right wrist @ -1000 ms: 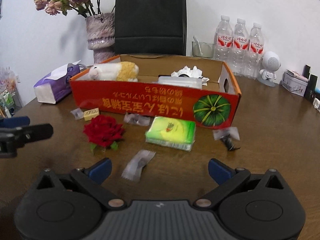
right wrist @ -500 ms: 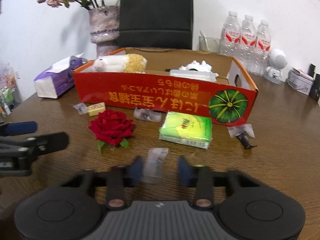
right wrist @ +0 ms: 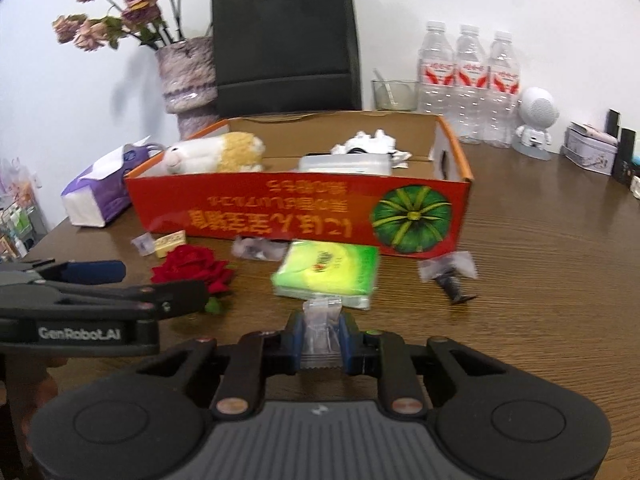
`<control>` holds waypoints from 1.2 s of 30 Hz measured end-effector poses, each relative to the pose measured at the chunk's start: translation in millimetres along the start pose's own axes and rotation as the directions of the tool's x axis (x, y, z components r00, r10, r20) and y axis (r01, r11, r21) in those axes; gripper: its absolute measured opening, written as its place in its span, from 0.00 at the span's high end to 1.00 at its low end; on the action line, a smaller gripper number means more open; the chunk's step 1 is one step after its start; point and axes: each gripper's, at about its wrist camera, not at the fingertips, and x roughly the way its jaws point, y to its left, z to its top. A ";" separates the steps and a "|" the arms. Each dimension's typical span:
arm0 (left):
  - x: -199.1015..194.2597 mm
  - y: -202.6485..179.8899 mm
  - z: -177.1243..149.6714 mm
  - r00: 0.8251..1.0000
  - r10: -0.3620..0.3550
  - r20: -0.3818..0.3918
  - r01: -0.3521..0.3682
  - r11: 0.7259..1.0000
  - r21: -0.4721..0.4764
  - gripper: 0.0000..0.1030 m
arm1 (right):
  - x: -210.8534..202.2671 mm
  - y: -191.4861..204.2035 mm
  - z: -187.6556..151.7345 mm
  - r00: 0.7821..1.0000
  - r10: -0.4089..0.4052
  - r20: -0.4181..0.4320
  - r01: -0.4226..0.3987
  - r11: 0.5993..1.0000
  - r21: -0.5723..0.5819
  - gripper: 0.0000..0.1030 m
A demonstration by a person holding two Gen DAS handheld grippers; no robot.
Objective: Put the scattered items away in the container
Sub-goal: 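Grasp the red rose with the left tool while the right grasps a clear wrapper, then carry the rose and wrapper into the box and open both tools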
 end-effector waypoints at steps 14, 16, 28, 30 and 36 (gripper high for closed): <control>9.2 -3.2 -2.8 1.000 0.005 0.002 -0.005 1.000 0.001 0.70 | -1.4 -10.4 -1.3 1.000 -0.018 0.025 0.018 1.000 0.020 0.83; 2.4 -1.7 -4.6 1.000 -0.015 0.026 0.015 1.000 0.001 0.71 | -2.5 -9.6 -1.7 0.999 -0.019 0.030 0.019 1.000 0.017 0.83; -36.0 8.6 -3.0 0.991 -0.055 0.125 0.057 0.998 -0.014 0.71 | -20.3 -4.2 5.8 0.993 -0.037 0.110 0.036 0.999 0.008 0.83; -44.3 8.0 8.2 0.984 -0.065 0.163 0.067 0.998 -0.004 0.71 | -27.1 -3.4 15.1 0.990 -0.026 0.139 0.026 1.000 0.006 0.83; -53.8 6.4 55.0 0.958 -0.070 0.278 0.073 0.997 0.002 0.71 | -37.7 -5.6 59.6 0.972 -0.040 0.231 0.038 0.999 0.013 0.83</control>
